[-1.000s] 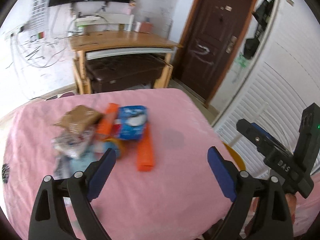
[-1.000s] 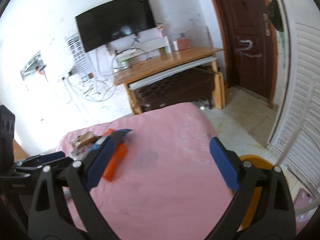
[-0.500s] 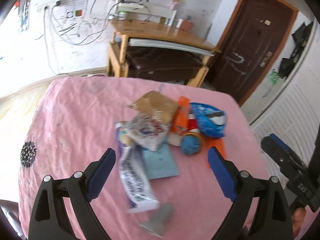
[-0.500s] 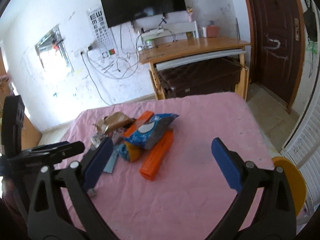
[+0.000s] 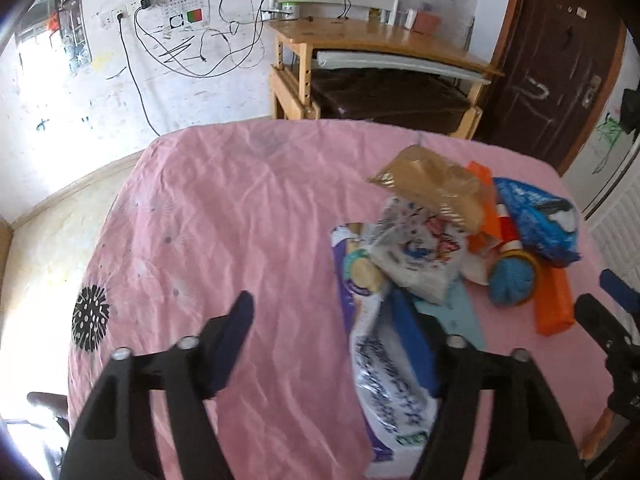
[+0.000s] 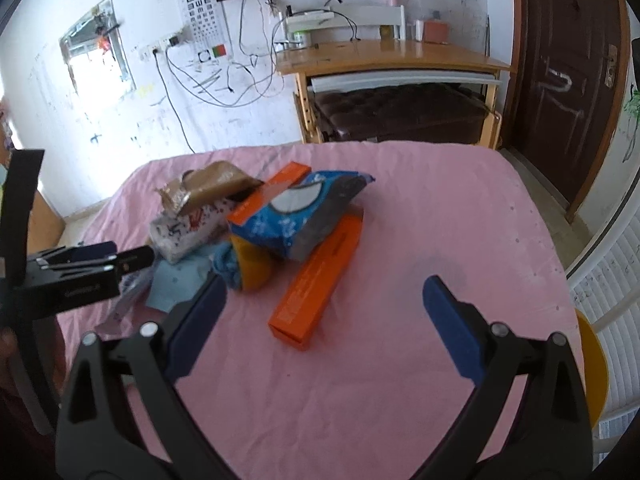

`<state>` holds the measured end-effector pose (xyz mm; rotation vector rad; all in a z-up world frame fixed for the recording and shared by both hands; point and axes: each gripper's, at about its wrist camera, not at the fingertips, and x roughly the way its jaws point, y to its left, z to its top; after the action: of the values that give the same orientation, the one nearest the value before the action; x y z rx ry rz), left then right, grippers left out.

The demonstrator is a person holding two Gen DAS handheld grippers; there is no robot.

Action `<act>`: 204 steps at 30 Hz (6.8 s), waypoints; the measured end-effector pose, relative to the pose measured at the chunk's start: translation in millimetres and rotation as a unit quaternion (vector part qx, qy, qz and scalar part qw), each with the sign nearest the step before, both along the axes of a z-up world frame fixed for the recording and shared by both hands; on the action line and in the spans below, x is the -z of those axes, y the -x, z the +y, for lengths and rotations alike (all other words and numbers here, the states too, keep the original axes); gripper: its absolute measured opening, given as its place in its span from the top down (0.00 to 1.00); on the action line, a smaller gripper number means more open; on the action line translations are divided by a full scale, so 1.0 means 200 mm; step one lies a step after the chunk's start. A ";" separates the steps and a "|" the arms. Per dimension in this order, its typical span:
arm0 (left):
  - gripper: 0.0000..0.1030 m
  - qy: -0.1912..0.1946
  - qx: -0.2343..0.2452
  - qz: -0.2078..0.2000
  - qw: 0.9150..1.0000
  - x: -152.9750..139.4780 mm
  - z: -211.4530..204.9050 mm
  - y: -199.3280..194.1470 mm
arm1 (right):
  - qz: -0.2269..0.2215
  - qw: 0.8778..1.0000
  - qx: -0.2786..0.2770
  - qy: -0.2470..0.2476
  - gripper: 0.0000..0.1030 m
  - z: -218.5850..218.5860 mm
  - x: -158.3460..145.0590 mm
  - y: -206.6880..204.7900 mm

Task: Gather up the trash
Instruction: 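Grasp the orange box with the right gripper while the left grasps the purple snack bag, then carry both items to the yellow bucket and open both grippers, then grasp the blue wrapper bag with the right gripper while the left grasps the grey cone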

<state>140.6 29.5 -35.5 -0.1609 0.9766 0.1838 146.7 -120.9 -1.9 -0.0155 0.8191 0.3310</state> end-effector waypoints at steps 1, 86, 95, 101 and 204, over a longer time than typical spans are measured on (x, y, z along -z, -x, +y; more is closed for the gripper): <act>0.40 0.002 0.004 0.002 1.000 0.01 0.00 -0.01 | 0.001 1.000 0.000 0.002 0.08 0.00 0.01 0.00; 0.78 -0.009 0.309 -0.028 0.951 -0.31 -1.54 -0.15 | -0.002 0.979 0.203 0.005 0.86 -1.14 0.15 0.10; 0.78 -0.019 0.338 -0.007 0.941 -0.21 -1.93 -0.26 | 0.002 0.962 0.270 -0.038 0.86 -1.48 0.23 0.15; 0.72 0.013 0.341 0.020 0.940 -0.06 -2.11 -0.36 | 0.008 0.951 0.307 -0.032 0.86 -1.61 0.28 0.21; 0.77 0.066 0.160 -0.067 0.983 -0.03 -0.10 0.41 | -0.011 0.999 0.013 0.045 0.70 0.02 -0.01 -0.15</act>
<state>59.2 9.5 -29.9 -0.1327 0.8666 -0.1856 175.9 -116.9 0.3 -0.0924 0.8109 0.2688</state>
